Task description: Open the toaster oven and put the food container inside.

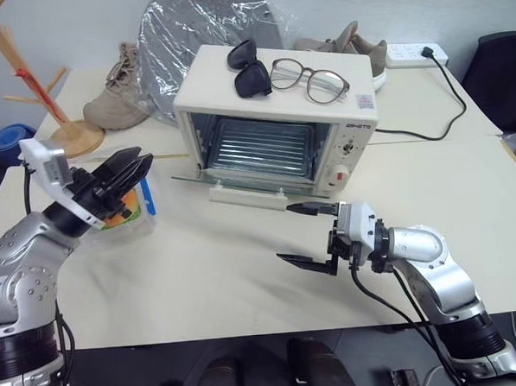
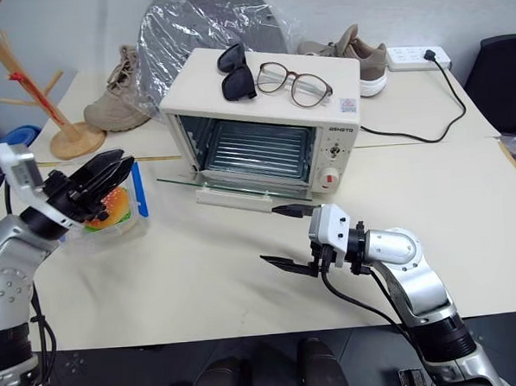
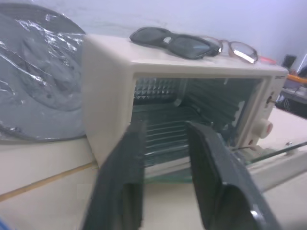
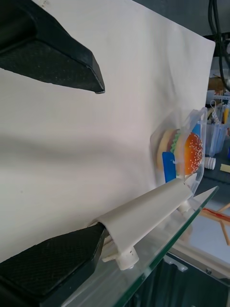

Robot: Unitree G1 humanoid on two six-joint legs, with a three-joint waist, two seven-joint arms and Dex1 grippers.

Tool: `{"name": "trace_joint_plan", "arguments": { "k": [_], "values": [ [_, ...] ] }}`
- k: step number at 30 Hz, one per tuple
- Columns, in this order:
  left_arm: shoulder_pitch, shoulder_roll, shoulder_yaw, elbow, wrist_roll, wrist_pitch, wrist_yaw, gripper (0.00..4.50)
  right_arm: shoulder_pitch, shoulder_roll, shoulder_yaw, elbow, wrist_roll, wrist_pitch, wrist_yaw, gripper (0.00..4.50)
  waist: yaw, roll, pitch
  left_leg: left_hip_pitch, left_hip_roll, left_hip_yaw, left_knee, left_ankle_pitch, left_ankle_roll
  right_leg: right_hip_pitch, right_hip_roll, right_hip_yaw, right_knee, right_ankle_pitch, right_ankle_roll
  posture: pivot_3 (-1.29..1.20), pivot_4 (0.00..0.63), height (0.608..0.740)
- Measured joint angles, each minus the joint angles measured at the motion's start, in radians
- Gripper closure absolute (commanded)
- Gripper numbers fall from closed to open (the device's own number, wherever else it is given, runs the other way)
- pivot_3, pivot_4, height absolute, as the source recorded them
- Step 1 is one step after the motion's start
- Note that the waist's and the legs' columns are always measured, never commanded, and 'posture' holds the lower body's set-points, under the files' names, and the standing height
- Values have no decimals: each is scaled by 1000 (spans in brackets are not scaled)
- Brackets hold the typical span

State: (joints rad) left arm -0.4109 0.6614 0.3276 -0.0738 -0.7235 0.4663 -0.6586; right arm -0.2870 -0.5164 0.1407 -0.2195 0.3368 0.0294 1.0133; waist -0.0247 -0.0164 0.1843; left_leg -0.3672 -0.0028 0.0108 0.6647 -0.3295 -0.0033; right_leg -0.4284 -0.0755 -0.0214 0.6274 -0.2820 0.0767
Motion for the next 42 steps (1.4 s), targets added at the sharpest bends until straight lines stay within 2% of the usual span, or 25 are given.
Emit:
{"name": "trace_joint_plan", "arguments": {
  "k": [2,6,9,12,15,19,24,27,31,34,37,40,42],
  "values": [
    [-94,-25,-90,94,74,-33,-34,4471,-3,1,-3,10,-4,-17,-1,0,1,0,0,-1,0,0,1,1,0,0,0,0,0,0,1,0,150,740],
    [-151,-26,-205,136,166,-87,-132,4471,23,-12,-18,8,-4,-34,-1,0,-2,0,0,-2,0,2,1,0,0,-1,0,1,-2,1,2,0,150,740],
    [-134,16,-253,135,219,-117,-219,4471,106,-51,-55,3,2,-32,1,0,0,0,0,-3,0,3,1,0,1,-1,0,2,-4,1,2,0,150,740],
    [-99,17,-271,118,242,-120,-248,4471,230,-92,-136,-38,31,-54,14,0,6,0,0,-3,0,3,2,0,2,0,-1,2,-3,2,3,0,150,740],
    [-37,27,-294,84,277,-102,-249,4471,374,-134,-238,-51,63,-81,36,0,20,0,0,-1,0,3,2,0,3,1,-1,4,-3,2,4,0,150,740],
    [42,-13,-331,11,356,-77,-149,4471,457,-137,-363,-48,118,-98,28,0,26,0,0,2,-1,4,2,-2,9,3,-2,6,-4,3,5,0,150,740],
    [91,-62,-351,-37,412,-64,-70,4471,352,-70,-412,-40,202,-87,-28,0,22,0,0,4,-1,4,1,-1,7,2,-2,6,-3,3,4,0,150,740],
    [140,-133,-291,-91,367,11,7,3902,296,-65,-397,-41,269,-11,-35,0,24,0,0,2,-1,3,1,0,6,2,-2,5,-3,3,4,0,150,740],
    [292,-163,-167,-262,238,51,24,2691,256,-49,-363,-45,319,17,4,0,20,0,0,-1,0,2,1,0,4,0,-2,5,-3,3,4,0,150,740],
    [427,-178,-7,-415,131,80,69,1899,213,-30,-328,-32,309,-16,51,0,20,0,0,0,0,2,1,-1,6,0,-3,5,-5,3,4,0,150,740],
    [643,-194,174,-533,45,114,118,977,169,-7,-299,12,282,-90,103,0,19,0,0,1,0,2,1,-2,8,1,-3,5,-6,2,4,0,150,740],
    [822,-273,320,-578,-16,116,177,22,122,23,-279,72,244,-185,149,0,23,0,-1,1,0,1,2,-2,8,2,-3,5,-6,2,4,0,150,740],
    [890,-315,386,-586,-43,114,221,22,98,32,-262,94,231,-228,175,0,30,0,-1,2,-1,0,2,-2,9,3,-4,4,-6,2,4,0,150,740]
  ]
}}
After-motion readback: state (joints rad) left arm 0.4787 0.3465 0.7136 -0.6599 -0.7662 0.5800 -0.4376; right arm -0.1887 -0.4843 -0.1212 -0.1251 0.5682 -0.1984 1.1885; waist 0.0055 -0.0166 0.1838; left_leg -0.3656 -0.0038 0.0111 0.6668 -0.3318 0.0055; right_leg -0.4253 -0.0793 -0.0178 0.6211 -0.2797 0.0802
